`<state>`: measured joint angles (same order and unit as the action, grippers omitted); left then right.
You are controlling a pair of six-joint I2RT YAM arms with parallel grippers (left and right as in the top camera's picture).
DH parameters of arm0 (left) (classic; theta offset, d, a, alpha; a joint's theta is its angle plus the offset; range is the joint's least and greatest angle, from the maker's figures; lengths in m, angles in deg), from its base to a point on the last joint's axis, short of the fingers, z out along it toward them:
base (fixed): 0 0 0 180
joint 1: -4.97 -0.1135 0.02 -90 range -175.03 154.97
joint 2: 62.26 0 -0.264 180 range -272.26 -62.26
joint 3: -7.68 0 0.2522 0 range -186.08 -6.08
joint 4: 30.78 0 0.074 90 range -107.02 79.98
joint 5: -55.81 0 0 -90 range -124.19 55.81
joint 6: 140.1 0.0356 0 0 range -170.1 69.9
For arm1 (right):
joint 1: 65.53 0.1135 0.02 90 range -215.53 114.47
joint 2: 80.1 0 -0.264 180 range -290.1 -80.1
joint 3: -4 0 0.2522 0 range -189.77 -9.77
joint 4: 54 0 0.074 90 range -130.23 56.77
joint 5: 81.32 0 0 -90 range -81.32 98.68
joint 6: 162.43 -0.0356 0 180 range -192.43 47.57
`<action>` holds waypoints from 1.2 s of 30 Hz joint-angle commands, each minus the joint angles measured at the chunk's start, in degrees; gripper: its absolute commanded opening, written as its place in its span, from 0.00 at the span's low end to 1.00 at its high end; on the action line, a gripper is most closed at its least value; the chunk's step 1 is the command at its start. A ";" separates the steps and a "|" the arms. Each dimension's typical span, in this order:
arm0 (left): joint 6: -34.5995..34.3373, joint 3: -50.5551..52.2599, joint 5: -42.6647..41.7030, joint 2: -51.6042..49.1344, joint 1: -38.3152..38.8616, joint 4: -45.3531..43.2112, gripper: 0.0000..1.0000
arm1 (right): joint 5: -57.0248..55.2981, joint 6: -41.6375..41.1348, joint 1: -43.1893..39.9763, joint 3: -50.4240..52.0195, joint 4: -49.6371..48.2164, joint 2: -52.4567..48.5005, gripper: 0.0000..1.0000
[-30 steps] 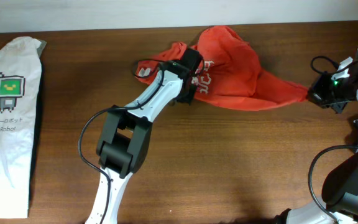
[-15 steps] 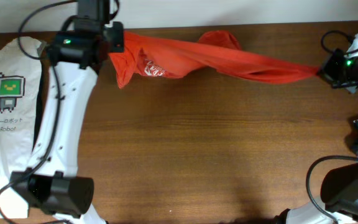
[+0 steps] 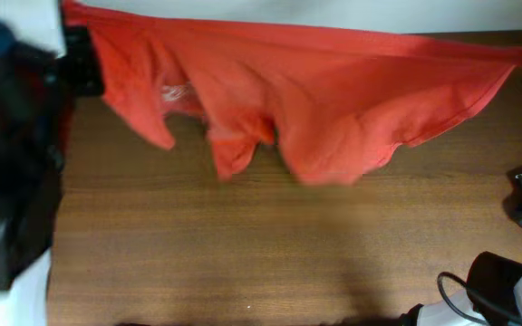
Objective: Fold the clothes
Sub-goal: 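Lift the red T-shirt with both grippers and spread it across the table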
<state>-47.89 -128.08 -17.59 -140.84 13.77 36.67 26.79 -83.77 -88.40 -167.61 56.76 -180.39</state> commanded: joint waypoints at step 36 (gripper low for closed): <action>1.16 -2.97 4.31 -49.22 -4.68 -9.27 0.00 | -8.33 2.97 1.99 13.20 -7.61 -32.94 0.04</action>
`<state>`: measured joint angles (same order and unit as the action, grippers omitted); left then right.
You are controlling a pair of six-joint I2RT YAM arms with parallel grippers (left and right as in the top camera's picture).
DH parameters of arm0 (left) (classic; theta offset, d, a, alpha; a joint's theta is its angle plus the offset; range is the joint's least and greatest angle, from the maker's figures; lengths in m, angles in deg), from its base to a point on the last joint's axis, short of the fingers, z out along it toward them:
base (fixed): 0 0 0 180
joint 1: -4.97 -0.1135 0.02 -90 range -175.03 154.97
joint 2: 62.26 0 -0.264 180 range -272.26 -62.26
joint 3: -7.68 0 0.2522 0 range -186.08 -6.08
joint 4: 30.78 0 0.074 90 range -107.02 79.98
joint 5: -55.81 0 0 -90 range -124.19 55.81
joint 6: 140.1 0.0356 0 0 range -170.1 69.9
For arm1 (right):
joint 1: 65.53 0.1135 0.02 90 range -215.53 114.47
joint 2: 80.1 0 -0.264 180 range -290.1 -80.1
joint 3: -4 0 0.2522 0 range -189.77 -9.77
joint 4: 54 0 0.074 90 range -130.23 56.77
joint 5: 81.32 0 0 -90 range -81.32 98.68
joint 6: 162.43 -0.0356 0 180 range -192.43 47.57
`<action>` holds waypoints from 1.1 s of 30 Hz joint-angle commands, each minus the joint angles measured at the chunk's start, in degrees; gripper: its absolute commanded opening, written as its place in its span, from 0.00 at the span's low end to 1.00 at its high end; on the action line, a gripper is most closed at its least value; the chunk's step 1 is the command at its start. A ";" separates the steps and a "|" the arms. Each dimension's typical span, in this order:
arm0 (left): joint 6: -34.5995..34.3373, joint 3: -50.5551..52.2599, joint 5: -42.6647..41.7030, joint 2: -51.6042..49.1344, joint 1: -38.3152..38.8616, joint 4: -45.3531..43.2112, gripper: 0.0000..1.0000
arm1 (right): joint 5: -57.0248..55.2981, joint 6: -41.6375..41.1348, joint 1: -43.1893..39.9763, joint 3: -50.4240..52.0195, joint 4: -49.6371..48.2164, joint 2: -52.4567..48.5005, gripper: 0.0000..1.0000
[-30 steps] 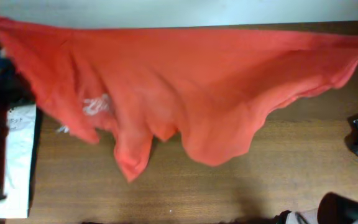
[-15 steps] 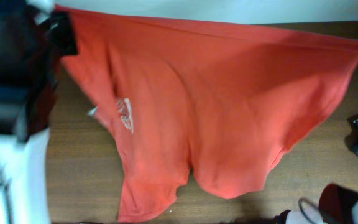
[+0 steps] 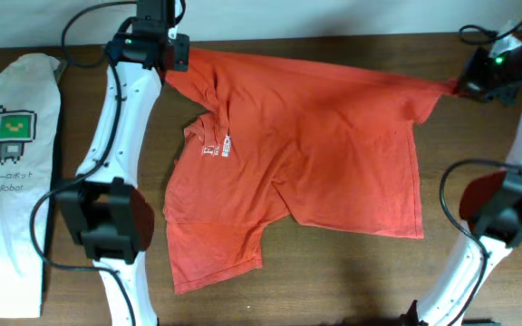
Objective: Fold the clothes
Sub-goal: 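Lift the red T-shirt with both grippers and spread it across the table, then raise the red T-shirt with both grippers and lay it flatter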
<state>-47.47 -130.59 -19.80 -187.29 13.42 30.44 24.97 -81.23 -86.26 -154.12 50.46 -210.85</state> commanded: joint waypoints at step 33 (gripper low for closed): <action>-3.52 -1.25 0.81 -9.86 -9.70 3.15 0.00 | -11.56 -3.67 2.73 -2.97 1.57 -4.50 0.04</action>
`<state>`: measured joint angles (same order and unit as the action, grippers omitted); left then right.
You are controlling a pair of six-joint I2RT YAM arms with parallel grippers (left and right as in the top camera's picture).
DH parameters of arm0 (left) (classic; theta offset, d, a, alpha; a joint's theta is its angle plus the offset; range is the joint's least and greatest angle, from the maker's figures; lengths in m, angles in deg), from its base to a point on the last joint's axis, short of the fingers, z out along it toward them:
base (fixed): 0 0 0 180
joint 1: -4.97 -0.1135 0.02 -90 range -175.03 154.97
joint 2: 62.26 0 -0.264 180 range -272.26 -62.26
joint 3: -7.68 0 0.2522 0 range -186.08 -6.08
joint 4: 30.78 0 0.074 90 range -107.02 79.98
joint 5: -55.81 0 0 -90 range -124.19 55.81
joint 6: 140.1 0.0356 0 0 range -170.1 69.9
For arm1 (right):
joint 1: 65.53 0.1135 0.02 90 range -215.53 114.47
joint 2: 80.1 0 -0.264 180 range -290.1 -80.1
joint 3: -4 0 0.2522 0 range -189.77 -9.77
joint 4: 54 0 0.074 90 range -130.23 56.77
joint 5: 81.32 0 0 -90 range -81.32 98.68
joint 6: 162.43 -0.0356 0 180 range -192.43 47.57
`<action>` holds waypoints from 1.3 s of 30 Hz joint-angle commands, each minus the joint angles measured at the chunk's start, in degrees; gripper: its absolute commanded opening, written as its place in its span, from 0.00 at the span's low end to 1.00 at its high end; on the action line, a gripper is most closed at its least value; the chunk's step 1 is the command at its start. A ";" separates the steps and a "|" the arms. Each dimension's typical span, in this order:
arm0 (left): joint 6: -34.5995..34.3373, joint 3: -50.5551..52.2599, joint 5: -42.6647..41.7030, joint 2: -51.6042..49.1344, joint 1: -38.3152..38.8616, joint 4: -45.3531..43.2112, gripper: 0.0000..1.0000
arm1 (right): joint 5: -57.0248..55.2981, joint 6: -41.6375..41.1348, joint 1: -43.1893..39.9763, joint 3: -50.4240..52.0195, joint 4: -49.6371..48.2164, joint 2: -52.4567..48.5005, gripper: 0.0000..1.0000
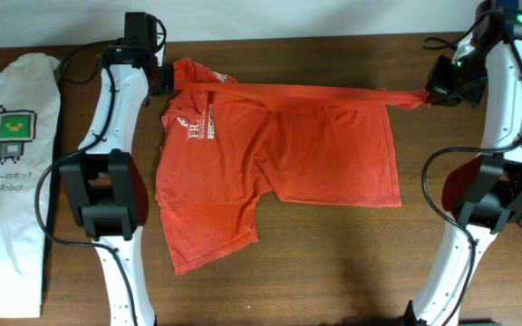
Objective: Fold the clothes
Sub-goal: 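Raise the red T-shirt with both grippers and lay it flatter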
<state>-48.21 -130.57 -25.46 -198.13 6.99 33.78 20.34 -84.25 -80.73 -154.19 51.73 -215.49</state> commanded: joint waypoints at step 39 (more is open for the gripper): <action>1.64 -4.72 10.58 63.06 10.34 4.52 0.00 | -5.92 -3.56 4.63 -19.30 5.35 49.55 0.04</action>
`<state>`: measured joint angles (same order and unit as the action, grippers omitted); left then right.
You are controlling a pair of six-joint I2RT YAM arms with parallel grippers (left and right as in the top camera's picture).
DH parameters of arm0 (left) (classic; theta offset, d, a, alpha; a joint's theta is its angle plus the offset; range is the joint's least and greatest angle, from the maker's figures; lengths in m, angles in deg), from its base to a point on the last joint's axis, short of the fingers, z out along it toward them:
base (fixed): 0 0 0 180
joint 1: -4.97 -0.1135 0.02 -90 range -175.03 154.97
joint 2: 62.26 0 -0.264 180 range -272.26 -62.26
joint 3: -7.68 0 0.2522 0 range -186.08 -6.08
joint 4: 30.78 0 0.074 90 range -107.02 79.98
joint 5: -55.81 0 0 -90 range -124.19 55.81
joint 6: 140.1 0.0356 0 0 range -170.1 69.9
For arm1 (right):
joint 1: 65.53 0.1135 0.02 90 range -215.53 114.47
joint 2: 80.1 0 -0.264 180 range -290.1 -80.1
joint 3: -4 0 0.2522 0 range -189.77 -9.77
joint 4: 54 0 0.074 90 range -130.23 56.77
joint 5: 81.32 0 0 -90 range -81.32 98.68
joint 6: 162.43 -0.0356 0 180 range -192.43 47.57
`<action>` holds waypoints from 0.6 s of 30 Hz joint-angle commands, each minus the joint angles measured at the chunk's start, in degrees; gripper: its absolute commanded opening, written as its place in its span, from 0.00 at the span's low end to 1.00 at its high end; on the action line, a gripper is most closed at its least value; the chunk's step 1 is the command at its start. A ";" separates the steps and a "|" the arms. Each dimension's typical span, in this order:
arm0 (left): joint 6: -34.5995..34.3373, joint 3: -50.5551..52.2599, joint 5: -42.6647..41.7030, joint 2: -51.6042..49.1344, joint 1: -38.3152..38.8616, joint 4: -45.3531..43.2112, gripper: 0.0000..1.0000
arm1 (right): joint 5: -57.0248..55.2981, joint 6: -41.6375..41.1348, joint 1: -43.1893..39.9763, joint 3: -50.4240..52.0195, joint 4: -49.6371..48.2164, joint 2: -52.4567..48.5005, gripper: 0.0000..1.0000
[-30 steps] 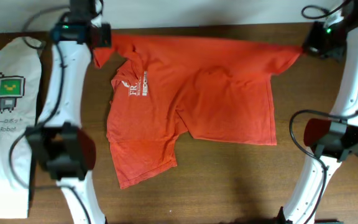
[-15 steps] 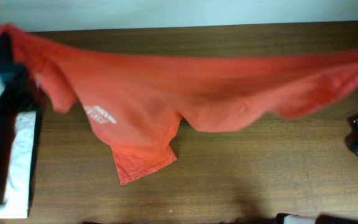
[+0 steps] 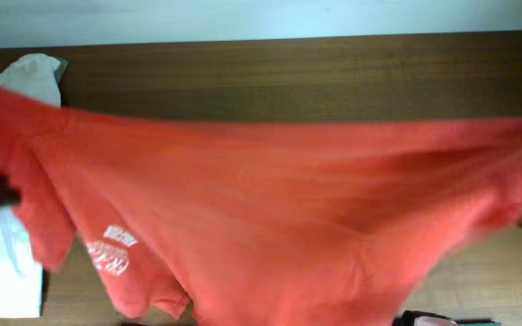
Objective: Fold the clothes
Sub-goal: 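Raise the red T-shirt with both grippers and lay it flatter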
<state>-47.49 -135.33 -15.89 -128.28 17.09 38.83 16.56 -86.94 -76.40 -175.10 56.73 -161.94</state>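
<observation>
The red T-shirt (image 3: 270, 226) hangs stretched wide, raised close to the overhead camera, and fills the lower two thirds of the view from edge to edge. Its white chest print (image 3: 114, 249) shows at the lower left, and a sleeve (image 3: 48, 231) droops beside it. Neither gripper can be seen; the raised cloth covers both sides of the view. A dark shape at the left edge is too blurred to identify.
The brown table (image 3: 288, 81) shows as a strip beyond the shirt. A folded white garment (image 3: 25, 71) lies at the far left, its lower end (image 3: 7, 272) showing under the red cloth. The pale wall runs along the back.
The shirt lay on the table with its far edge pulled taut between both grippers. Now it is lifted off the table, spread wide near the camera, hiding both arms.
First the shirt hung spread in the air near the camera. Then it lay on the table, both grippers holding its far corners. Then the far edge was drawn forward over the body. Now it hangs raised and spread again.
</observation>
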 commanded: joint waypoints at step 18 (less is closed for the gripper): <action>-2.45 0.04 -0.11 -48.41 0.22 -0.24 0.00 | -2.56 2.64 1.70 16.96 0.37 -34.82 0.04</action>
<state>-48.67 -134.55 -15.98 -173.67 17.35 37.81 15.49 -85.25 -75.64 -157.62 56.76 -195.62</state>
